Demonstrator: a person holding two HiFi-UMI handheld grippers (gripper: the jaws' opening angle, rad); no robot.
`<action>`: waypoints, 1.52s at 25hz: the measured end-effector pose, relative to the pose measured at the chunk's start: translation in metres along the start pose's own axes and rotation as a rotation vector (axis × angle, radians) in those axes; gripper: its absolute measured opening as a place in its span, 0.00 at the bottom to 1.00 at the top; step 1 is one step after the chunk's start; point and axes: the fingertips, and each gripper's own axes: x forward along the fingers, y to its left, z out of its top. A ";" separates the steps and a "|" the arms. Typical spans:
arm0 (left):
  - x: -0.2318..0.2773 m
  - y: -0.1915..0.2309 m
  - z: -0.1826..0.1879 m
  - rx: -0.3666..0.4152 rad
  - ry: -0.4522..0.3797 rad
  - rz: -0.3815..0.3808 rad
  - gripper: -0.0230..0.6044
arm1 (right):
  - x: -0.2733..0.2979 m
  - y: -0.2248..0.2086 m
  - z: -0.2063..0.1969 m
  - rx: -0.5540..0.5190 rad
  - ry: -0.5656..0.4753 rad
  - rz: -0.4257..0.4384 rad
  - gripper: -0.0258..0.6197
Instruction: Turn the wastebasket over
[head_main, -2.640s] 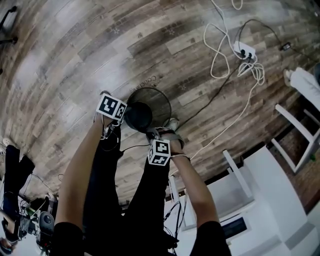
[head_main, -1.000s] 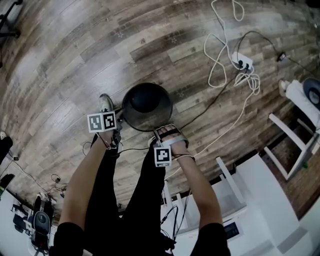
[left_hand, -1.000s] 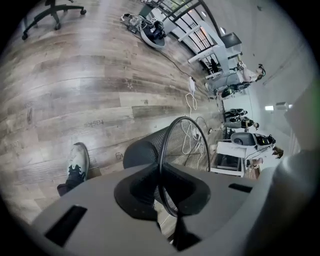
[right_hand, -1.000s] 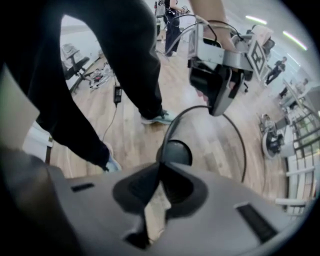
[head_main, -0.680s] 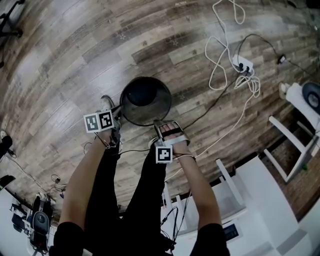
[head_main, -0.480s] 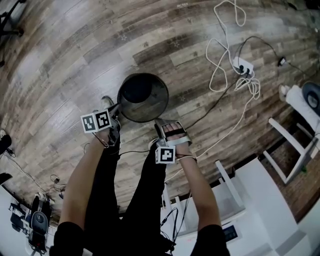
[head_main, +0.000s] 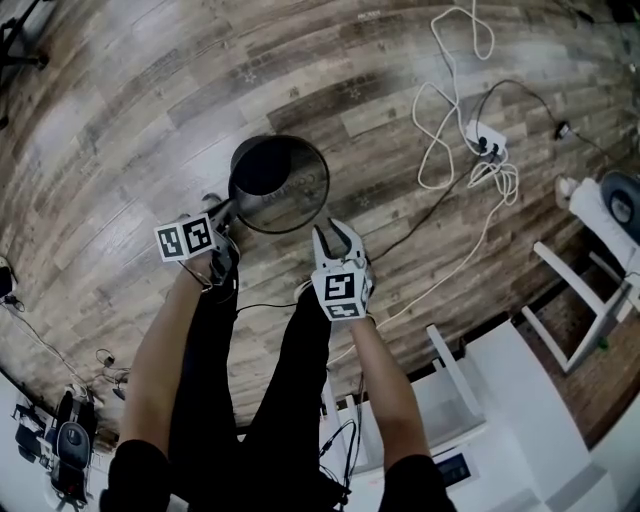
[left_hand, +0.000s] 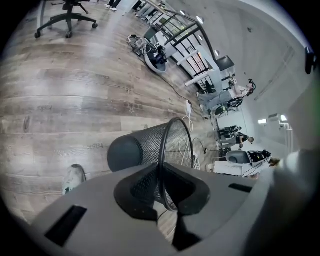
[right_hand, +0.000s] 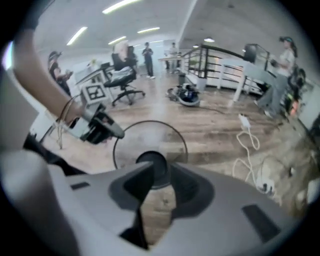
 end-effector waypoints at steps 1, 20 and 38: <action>0.003 0.001 0.001 -0.003 -0.002 -0.008 0.13 | 0.003 -0.005 0.003 0.069 -0.010 -0.011 0.22; 0.045 0.047 -0.001 0.016 -0.015 -0.053 0.14 | 0.044 -0.019 -0.017 0.518 -0.017 -0.036 0.10; 0.036 0.113 -0.007 0.018 -0.005 0.089 0.11 | 0.066 0.003 -0.040 0.576 0.018 -0.023 0.10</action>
